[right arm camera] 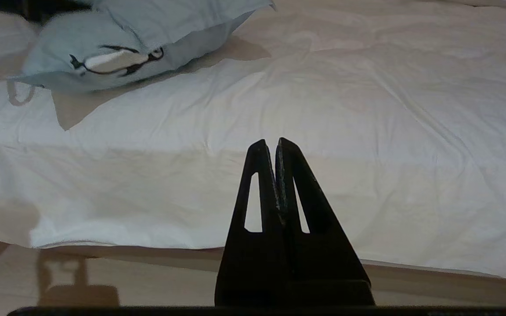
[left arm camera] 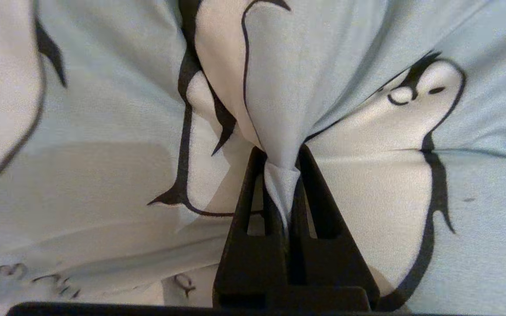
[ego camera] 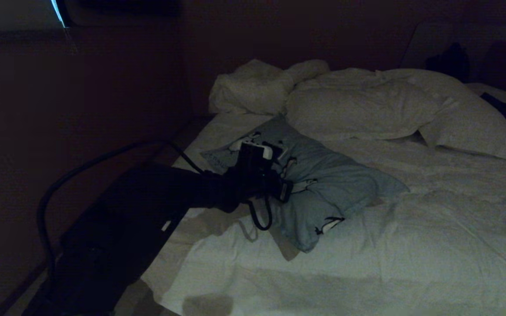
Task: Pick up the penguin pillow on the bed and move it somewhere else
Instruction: Pick up the pillow
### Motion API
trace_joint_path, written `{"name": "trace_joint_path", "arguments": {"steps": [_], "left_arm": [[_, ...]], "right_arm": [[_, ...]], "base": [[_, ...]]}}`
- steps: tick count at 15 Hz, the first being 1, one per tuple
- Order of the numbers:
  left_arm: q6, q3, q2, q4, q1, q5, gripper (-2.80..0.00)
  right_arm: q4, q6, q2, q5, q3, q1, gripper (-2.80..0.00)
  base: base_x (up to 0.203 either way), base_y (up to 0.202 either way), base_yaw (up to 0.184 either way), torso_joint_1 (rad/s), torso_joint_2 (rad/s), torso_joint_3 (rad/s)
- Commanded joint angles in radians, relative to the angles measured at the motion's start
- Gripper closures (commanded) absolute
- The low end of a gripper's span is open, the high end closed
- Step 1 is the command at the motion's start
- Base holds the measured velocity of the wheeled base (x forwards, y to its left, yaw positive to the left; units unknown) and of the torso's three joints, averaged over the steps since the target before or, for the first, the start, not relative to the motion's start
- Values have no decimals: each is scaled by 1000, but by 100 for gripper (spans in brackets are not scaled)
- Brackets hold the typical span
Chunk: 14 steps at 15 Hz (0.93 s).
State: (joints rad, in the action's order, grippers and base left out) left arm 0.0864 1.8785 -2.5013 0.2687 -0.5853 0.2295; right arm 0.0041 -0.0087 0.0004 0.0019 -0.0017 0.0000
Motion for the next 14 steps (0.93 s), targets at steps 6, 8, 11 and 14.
{"name": "trace_joint_path", "arguments": {"steps": [6,8,11,14], "left_arm": [[-47,-15,180,7,60,0,0],[-77,-64,267,8,73,-12,0],[-93,-202,410,21,95,-56,0],[-115,-355,569,35,130,-97,0]], "right_arm": [[0,-1,1,1,0,0,0],[0,-1,1,1,0,0,0],[-1,-1,1,1,0,0,0],[1,-1,1,1,0,0,0]], "base": [[0,0,0,0,0,0],[0,0,0,0,0,0],[0,0,0,0,0,0],[0,0,0,0,0,0]]}}
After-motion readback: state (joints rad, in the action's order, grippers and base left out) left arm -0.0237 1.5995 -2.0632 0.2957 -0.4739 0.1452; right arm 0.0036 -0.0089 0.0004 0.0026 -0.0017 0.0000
